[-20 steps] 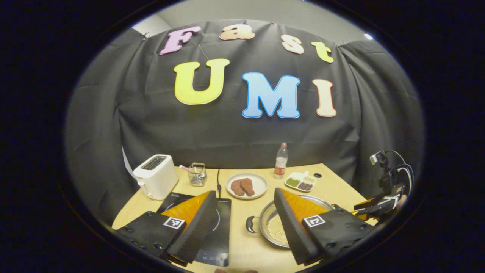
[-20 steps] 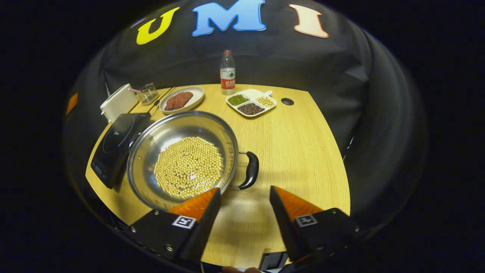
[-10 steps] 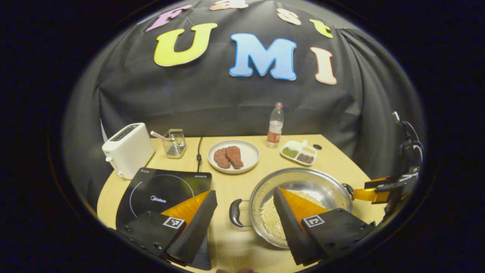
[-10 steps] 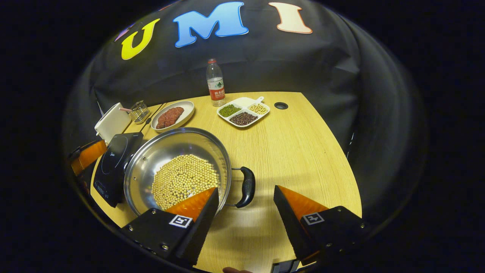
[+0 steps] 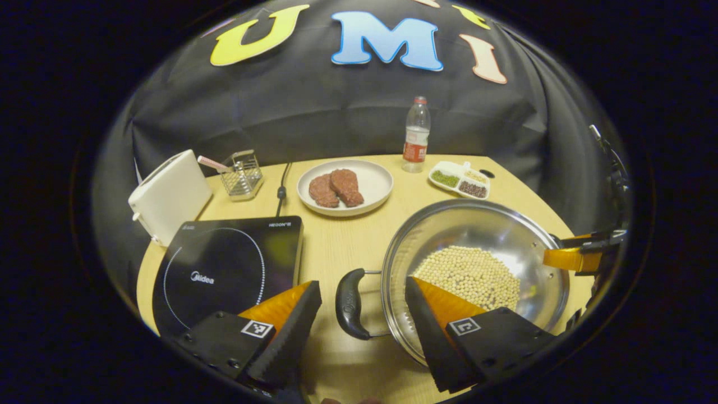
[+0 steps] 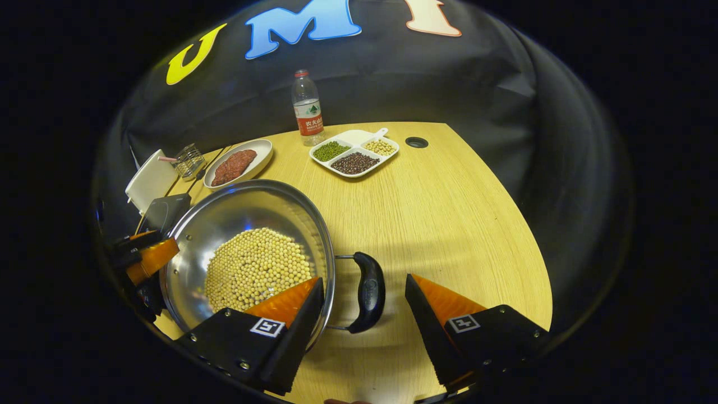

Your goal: First push the handle of the pot to place it horizontally, then grasp the pot with both hands and set it on the induction cooktop.

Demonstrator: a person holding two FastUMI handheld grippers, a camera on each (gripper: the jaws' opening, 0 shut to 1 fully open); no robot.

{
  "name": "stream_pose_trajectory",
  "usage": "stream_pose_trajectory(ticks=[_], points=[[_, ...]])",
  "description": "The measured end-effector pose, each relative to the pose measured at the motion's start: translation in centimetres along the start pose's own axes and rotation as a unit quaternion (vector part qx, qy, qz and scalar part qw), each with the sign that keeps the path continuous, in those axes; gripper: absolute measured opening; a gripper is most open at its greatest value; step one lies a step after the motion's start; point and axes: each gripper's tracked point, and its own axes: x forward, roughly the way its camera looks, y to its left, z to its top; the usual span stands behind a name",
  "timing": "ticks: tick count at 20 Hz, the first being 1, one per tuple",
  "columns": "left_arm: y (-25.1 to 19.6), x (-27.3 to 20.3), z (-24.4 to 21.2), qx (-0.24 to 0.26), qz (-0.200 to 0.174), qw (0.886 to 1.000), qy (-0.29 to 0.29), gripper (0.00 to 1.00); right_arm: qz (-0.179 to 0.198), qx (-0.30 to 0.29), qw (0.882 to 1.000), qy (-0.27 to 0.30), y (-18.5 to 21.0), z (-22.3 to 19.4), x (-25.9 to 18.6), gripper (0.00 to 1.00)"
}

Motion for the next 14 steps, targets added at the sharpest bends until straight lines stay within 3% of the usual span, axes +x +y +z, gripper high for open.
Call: stream_pose_trajectory(ticks=[3,4,5,6,7,8,9,10,12,13,14], points=[[0.2,0.8,-0.6,0.009,-0.002,1.0,0.012,0.96,0.011,0.01,1.0,0.008,0.4,0.0,1.0,0.87],[-0.1,1.1,-0.7,0.01,-0.009,1.0,0.016,0.88,0.019,0.016,1.0,0.012,0.9,-0.2,1.4,0.77],[-0.5,1.4,-0.7,0.01,-0.016,1.0,0.019,0.81,0.025,0.017,0.999,0.016,1.1,-0.2,1.6,0.75],[-0.5,1.7,-0.8,0.018,-0.014,1.0,0.019,0.76,0.025,0.017,0.999,0.014,1.0,-0.1,1.7,0.63],[-0.4,1.6,-0.6,0.025,-0.013,0.999,0.02,0.73,0.028,0.017,0.999,0.015,1.0,-0.1,1.7,0.62],[-0.6,1.5,-0.7,0.026,-0.012,0.999,0.022,0.7,0.031,0.022,0.999,0.015,1.1,-0.1,1.6,0.53],[-0.6,1.4,-0.6,0.027,-0.011,0.999,0.023,0.7,0.033,0.023,0.999,0.012,1.1,0.1,1.3,0.59],[-0.6,1.5,-0.7,0.03,-0.012,0.999,0.026,0.72,0.031,0.023,0.999,0.015,1.2,-0.1,1.5,0.53],[-0.6,1.3,-0.5,0.034,-0.011,0.999,0.027,0.65,0.03,0.02,0.999,0.018,1.2,0.0,1.1,0.52],[-0.6,1.1,-0.1,0.032,-0.013,0.999,0.024,0.65,0.03,0.023,0.999,0.015,1.2,0.4,0.9,0.47],[-0.5,0.7,0.3,0.034,-0.014,0.999,0.018,0.65,0.03,0.022,0.999,0.011,1.3,0.6,0.5,0.52]])
